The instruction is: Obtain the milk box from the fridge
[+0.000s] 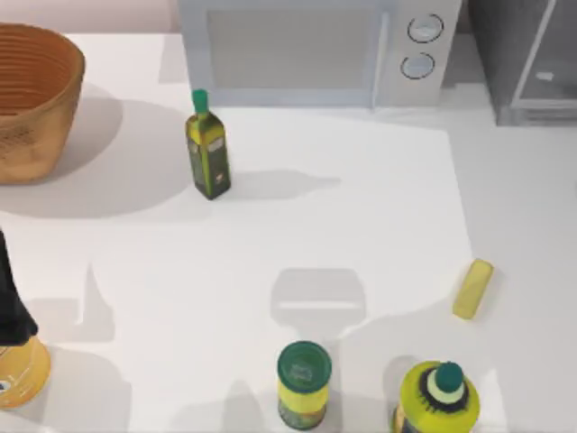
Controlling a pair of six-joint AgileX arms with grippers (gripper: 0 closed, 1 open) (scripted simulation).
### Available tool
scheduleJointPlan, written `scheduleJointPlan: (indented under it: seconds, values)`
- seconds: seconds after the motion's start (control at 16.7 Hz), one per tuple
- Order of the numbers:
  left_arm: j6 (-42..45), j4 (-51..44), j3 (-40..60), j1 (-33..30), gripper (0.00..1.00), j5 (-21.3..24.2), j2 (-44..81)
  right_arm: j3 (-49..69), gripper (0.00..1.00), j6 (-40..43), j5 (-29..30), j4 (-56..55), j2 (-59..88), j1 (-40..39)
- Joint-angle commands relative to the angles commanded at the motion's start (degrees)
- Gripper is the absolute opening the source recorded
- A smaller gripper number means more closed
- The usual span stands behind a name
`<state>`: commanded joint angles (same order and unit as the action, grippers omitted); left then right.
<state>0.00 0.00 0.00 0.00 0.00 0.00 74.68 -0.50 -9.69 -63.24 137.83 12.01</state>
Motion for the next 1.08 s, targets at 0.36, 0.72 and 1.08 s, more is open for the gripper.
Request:
scheduleJointPlan:
  seconds: [0.36, 0.72, 1.08]
  values:
    - [0.0, 0.0, 0.0, 0.0, 1.0, 0.0, 0.0, 0.0, 0.0, -0.1, 0.0, 5.8, -5.9, 0.0]
    - [0.0, 0.0, 0.0, 0.0, 1.0, 0.0, 0.0, -4.0, 0.0, -0.1, -0.8, 3.2, -8.4, 0.3]
    - [0.0, 0.0, 0.0, 0.0, 1.0, 0.0, 0.0, -22.7, 0.0, -0.2, -2.5, -4.8, -16.9, 2.2]
